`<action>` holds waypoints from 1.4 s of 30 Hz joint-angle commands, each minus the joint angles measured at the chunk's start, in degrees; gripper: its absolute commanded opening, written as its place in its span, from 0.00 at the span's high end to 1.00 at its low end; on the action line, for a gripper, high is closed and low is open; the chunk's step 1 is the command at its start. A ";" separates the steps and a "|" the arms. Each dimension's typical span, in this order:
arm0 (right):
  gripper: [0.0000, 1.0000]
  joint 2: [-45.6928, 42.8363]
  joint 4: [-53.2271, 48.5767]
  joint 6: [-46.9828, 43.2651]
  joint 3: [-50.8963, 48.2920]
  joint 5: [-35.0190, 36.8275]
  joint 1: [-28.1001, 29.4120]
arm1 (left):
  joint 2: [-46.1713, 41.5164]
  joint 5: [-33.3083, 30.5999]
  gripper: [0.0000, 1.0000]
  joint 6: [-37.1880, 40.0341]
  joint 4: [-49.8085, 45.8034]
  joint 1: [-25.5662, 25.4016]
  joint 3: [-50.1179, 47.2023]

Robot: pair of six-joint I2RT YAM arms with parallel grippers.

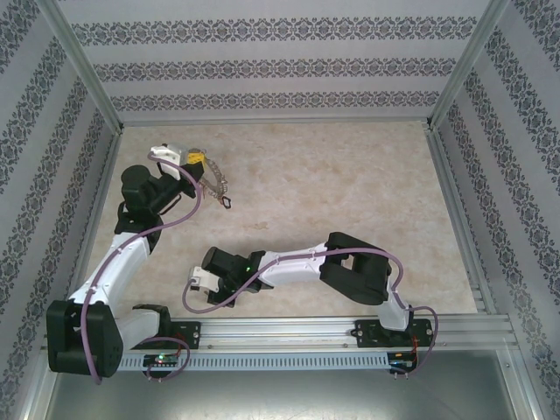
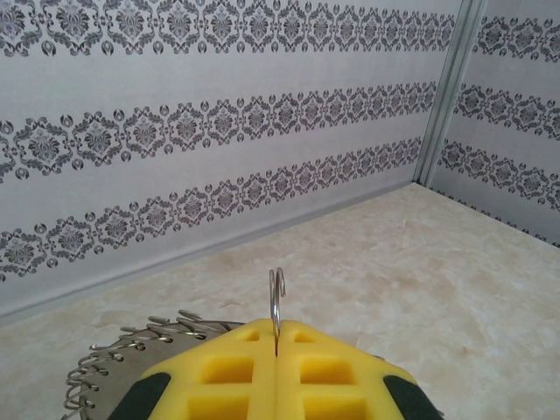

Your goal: Put the keys on the keyring

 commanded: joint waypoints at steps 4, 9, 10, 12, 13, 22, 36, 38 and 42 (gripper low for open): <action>0.86 -4.15 -0.04 0.71 -8.55 3.73 -3.49 | -2.88 4.03 1.00 0.34 2.19 0.51 -0.02; 0.87 -10.71 2.43 4.20 -18.12 6.24 -7.29 | -3.62 4.52 1.00 -0.30 2.66 0.20 -0.95; 0.87 -12.12 3.21 5.25 -20.09 6.85 -7.89 | -3.88 4.76 1.00 -0.30 2.68 0.16 -1.08; 0.87 -15.40 5.43 7.73 -24.76 7.66 -9.70 | -4.47 4.96 1.00 -0.30 2.41 -0.07 -1.53; 0.87 -16.85 5.90 8.67 -26.50 8.07 -10.27 | -4.73 4.98 1.00 -0.30 2.33 -0.18 -1.81; 0.88 -30.95 7.40 21.83 -40.13 14.06 -18.80 | -6.46 7.03 1.00 0.15 0.77 -1.47 -3.02; 0.85 -50.42 -1.49 32.96 -43.14 6.11 -34.38 | -8.93 13.35 1.00 7.20 -6.91 -11.49 -2.77; 0.84 -50.42 -3.37 34.05 -41.09 2.88 -34.17 | -9.88 13.14 1.00 8.88 -9.62 -13.57 -2.81; 0.85 -45.73 -8.16 37.62 -35.15 -4.37 -33.52 | -13.22 12.35 1.00 11.53 -13.54 -17.31 -4.08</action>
